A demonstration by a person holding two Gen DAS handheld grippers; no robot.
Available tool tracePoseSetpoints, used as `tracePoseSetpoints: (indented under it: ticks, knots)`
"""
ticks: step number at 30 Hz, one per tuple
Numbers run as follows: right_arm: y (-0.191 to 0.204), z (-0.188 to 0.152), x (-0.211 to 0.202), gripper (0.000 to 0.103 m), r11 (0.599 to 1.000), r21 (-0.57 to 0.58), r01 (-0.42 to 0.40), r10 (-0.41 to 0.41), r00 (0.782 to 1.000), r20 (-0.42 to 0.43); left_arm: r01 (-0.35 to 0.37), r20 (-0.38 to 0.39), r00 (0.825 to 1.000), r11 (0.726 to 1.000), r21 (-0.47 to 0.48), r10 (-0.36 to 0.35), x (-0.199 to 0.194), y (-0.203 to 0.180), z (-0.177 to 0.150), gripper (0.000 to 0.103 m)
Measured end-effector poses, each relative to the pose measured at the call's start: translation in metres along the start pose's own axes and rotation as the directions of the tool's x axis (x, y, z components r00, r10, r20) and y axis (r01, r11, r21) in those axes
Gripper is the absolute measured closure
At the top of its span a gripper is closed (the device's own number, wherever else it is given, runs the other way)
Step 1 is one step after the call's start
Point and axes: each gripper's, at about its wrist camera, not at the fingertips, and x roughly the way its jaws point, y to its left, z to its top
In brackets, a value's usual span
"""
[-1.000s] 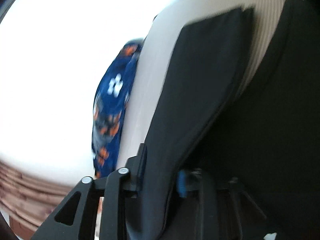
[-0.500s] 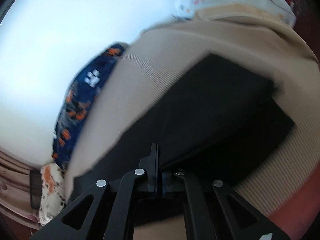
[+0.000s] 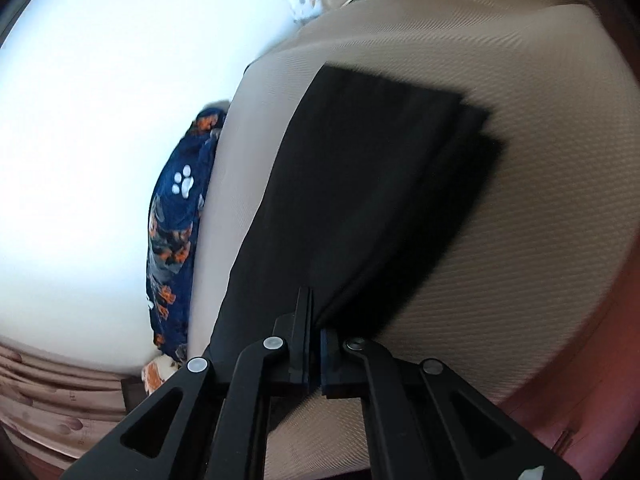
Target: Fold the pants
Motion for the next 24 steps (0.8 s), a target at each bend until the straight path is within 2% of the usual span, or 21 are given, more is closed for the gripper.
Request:
tracePoseSetpoints:
  ticks: [3,5,9,13,16,18,22,24]
  knots:
    - [-0.009,0.005,-0.015,0.101,1.000,0.016,0.003,-0.003,1.000,0.021,0.015,0.000,1.000,1.000,-0.011,-0.015,0.000,-0.001,0.001,0.037]
    - [-0.007,0.004,-0.020,0.101,1.000,-0.012,0.020,-0.019,0.999,0.041,0.011,0.001,1.000,1.000,-0.009,-0.011,0.001,-0.001,0.001,0.036]
    - [0.011,0.000,-0.021,0.102,0.986,-0.126,0.113,-0.104,0.992,0.070,0.011,0.000,1.000,1.000,-0.013,-0.011,-0.001,0.000,0.002,0.036]
    - [0.009,0.002,-0.022,0.102,0.980,-0.148,0.137,-0.126,0.989,0.079,0.022,0.009,1.000,0.999,-0.028,-0.022,0.000,0.003,0.004,0.036]
    - [0.003,0.005,-0.021,0.102,0.985,-0.132,0.108,-0.100,0.993,0.065,0.009,0.029,1.000,0.999,-0.031,-0.008,-0.001,0.004,0.005,0.036]
    - [-0.006,0.007,-0.022,0.100,0.996,-0.069,0.050,-0.046,0.998,0.051,-0.002,0.045,0.999,0.998,-0.057,0.005,-0.009,0.011,0.006,0.036]
    - [-0.017,0.009,-0.023,0.100,0.999,-0.047,-0.010,0.012,0.999,0.042,0.006,0.132,0.991,0.982,-0.190,0.020,-0.053,0.050,0.005,0.036]
    - [-0.019,0.008,-0.023,0.100,0.998,-0.050,-0.028,0.031,0.998,0.047,0.006,0.111,0.994,0.965,-0.262,0.024,-0.068,0.071,0.000,0.036]
